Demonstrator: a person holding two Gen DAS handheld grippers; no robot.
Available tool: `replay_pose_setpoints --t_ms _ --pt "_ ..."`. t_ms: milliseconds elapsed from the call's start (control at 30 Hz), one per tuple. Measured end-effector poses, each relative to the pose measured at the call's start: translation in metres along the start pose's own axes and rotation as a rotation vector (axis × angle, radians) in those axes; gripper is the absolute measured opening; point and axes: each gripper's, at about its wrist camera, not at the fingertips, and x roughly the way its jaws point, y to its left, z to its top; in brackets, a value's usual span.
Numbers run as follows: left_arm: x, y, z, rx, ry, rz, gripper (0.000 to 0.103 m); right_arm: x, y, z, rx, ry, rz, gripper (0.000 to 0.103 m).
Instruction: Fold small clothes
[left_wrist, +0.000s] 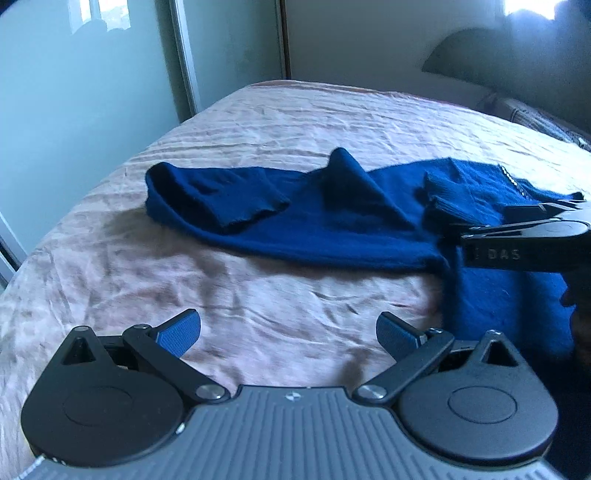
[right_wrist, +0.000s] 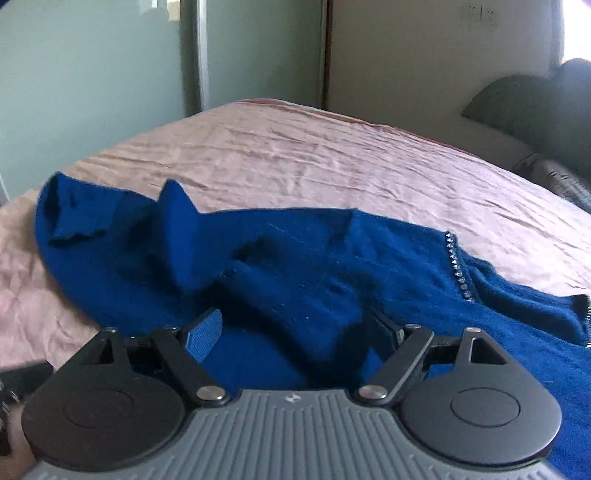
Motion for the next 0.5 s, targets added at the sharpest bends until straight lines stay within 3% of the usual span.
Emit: replay_pose_setpoints --t_ms 67,200,400,500 --pt "-0.001 0.009 0.000 -0.013 -0.014 0.007 0.102 -0.012 0.004 0.003 0.015 -0.055 0.012 0.083" --pt "0.002 0.027 0.001 -0.018 -0.015 0.057 0.102 -0.023 0.014 0.015 0.121 -0.106 0.227 0.083" --pt "0.003 0.065 0.002 -0.097 -0.005 0.112 0.102 0.023 0.035 0.032 0.458 0.048 0.635 0.083" --pt "0.005 0.078 -0.001 -0.124 0.010 0.118 0.102 0.050 0.049 0.030 0.584 0.131 0.716 0.080"
